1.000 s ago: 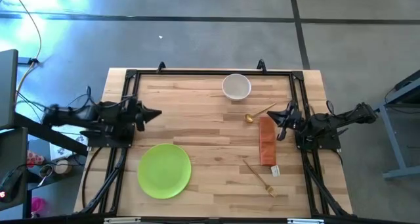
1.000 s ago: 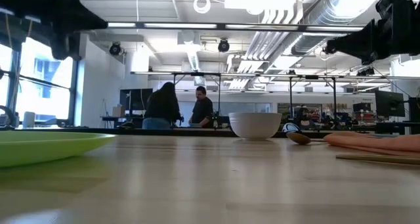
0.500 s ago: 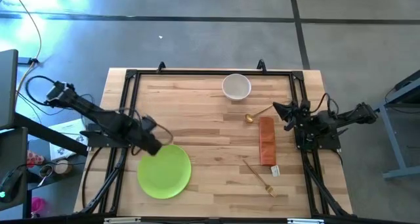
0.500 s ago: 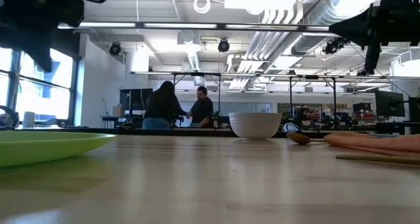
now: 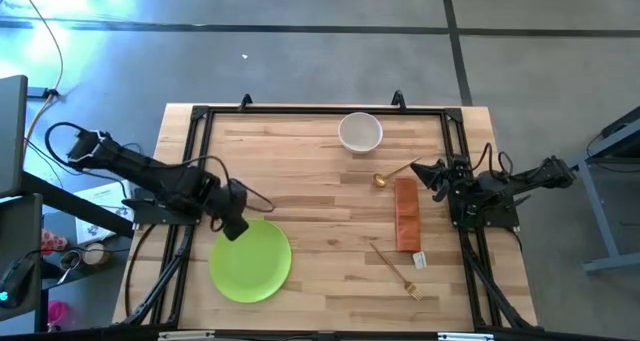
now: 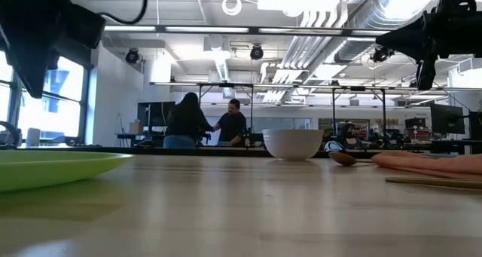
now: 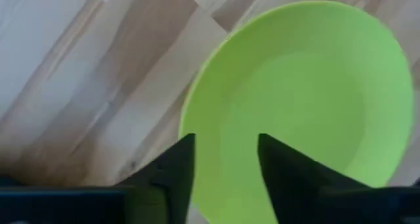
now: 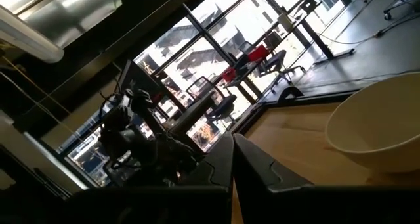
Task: Set table place
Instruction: Place the green plate in the center of the workspace, then stack the white bowl on top of the green plate
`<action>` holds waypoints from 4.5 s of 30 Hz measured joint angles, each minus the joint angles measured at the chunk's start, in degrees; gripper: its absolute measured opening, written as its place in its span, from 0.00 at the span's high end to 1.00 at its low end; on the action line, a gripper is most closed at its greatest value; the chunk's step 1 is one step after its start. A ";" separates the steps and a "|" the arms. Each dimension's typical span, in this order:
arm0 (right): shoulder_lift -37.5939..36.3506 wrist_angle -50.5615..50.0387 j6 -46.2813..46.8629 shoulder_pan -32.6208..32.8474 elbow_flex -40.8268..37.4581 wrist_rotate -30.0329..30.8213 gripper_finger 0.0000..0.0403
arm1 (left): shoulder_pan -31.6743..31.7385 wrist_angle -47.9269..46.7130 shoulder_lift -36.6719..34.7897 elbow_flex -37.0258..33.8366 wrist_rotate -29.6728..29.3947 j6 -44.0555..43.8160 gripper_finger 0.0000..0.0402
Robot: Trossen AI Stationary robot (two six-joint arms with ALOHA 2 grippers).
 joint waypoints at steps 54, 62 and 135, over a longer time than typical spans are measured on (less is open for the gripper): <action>-0.07 3.94 -4.13 0.00 0.02 3.83 1.00 | 17.15 41.78 0.48 -23.19 13.94 6.56 1.00; 0.49 1.93 -7.39 0.00 3.16 4.13 1.00 | 17.17 54.95 0.47 -23.19 5.56 -1.17 1.00; 63.98 -69.13 -4.26 -35.42 62.14 -23.45 0.65 | 17.21 12.76 22.73 21.32 -15.85 12.28 0.35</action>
